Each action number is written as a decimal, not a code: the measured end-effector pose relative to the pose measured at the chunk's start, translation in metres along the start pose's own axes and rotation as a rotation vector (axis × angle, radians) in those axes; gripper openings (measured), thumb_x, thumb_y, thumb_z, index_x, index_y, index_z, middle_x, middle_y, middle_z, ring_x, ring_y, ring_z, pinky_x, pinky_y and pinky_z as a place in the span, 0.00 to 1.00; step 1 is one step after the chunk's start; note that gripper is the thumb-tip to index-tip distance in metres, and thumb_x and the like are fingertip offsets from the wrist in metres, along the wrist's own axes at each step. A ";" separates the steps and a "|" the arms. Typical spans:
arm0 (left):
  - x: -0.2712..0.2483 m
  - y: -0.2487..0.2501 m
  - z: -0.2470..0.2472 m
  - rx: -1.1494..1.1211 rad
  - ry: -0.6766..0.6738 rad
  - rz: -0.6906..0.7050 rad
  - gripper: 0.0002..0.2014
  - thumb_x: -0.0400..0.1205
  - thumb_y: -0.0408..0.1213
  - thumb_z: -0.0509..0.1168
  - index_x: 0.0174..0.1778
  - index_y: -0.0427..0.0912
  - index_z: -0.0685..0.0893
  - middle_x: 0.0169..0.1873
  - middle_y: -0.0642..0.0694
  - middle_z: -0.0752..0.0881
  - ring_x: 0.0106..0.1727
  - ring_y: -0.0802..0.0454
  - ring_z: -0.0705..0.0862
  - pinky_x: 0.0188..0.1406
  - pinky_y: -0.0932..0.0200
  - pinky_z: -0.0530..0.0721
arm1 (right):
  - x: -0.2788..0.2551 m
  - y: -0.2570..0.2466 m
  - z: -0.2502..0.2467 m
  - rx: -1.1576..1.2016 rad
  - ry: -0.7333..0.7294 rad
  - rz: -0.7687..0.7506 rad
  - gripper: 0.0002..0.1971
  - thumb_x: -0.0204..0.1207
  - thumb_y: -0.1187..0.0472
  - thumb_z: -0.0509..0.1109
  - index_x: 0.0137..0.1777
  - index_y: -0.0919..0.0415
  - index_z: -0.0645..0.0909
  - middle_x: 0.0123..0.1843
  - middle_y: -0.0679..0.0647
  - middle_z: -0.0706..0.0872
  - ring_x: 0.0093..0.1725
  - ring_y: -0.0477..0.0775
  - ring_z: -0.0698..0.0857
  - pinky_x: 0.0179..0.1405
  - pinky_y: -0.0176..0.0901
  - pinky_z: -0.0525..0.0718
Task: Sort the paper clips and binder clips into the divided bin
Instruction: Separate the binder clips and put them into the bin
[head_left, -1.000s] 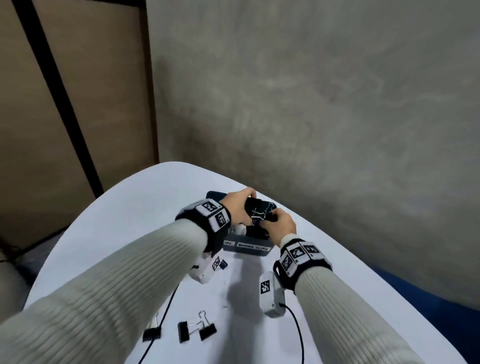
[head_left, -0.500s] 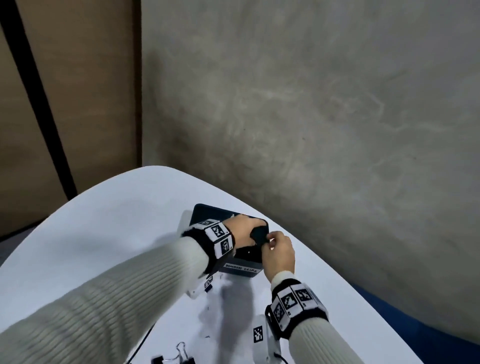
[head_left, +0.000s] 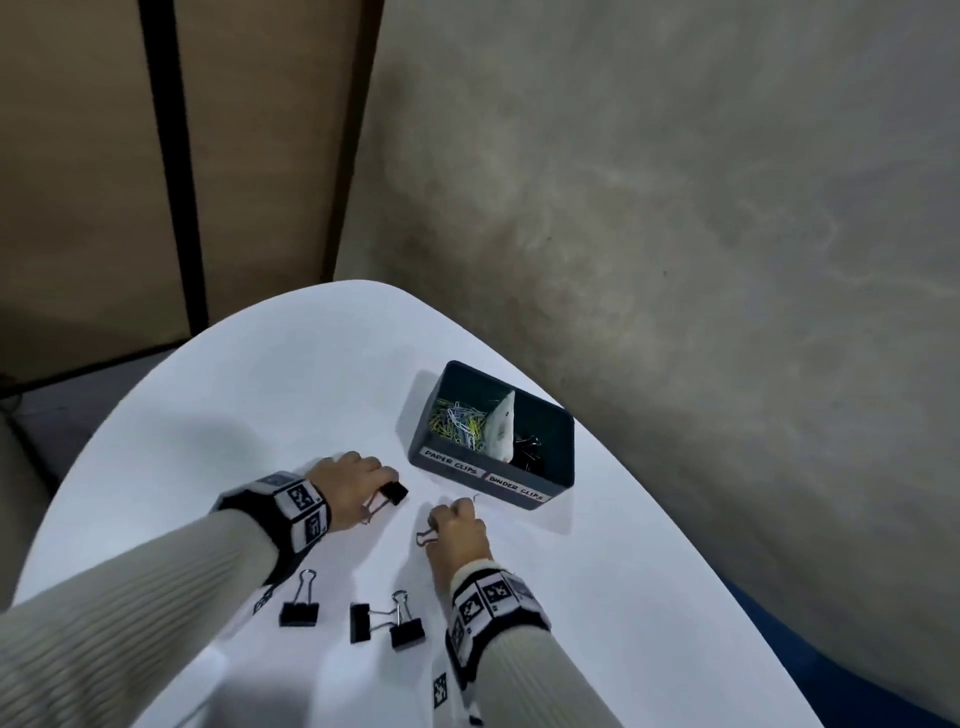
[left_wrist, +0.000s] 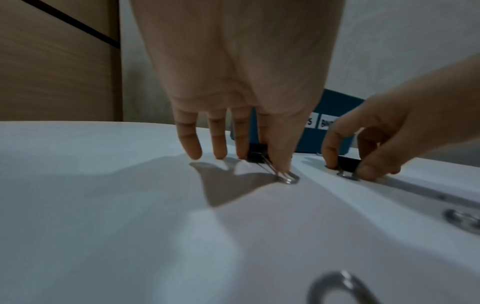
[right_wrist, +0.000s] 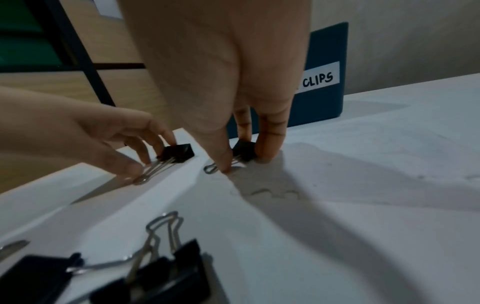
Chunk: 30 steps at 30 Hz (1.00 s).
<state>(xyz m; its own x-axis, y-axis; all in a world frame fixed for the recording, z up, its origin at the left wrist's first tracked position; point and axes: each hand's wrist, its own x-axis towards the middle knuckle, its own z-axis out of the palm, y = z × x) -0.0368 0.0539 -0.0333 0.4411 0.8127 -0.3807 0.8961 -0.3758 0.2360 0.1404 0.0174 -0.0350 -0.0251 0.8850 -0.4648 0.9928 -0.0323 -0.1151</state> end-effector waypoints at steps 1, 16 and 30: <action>-0.003 0.004 0.001 0.017 0.009 0.001 0.29 0.80 0.44 0.65 0.77 0.50 0.64 0.73 0.47 0.70 0.73 0.45 0.69 0.64 0.50 0.75 | -0.002 0.000 0.000 0.005 -0.008 0.023 0.18 0.80 0.67 0.59 0.70 0.61 0.72 0.72 0.61 0.66 0.65 0.65 0.78 0.67 0.50 0.78; -0.052 0.016 0.001 -0.464 0.012 -0.126 0.19 0.84 0.40 0.59 0.70 0.40 0.71 0.59 0.39 0.85 0.58 0.42 0.83 0.51 0.58 0.77 | -0.056 0.000 0.011 0.409 0.048 0.100 0.14 0.79 0.67 0.61 0.64 0.64 0.77 0.64 0.63 0.78 0.58 0.58 0.80 0.58 0.40 0.77; -0.084 0.036 0.023 -0.184 -0.313 -0.193 0.40 0.65 0.52 0.76 0.71 0.48 0.66 0.66 0.44 0.65 0.63 0.39 0.78 0.57 0.45 0.84 | -0.079 -0.026 0.030 0.303 -0.100 0.193 0.44 0.61 0.37 0.75 0.74 0.53 0.62 0.69 0.57 0.62 0.71 0.63 0.70 0.68 0.56 0.77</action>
<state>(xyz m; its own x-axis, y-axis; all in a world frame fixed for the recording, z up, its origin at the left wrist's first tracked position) -0.0404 -0.0381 -0.0130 0.2849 0.6751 -0.6805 0.9527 -0.1213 0.2786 0.1134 -0.0657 -0.0213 0.1331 0.7996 -0.5856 0.9010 -0.3438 -0.2647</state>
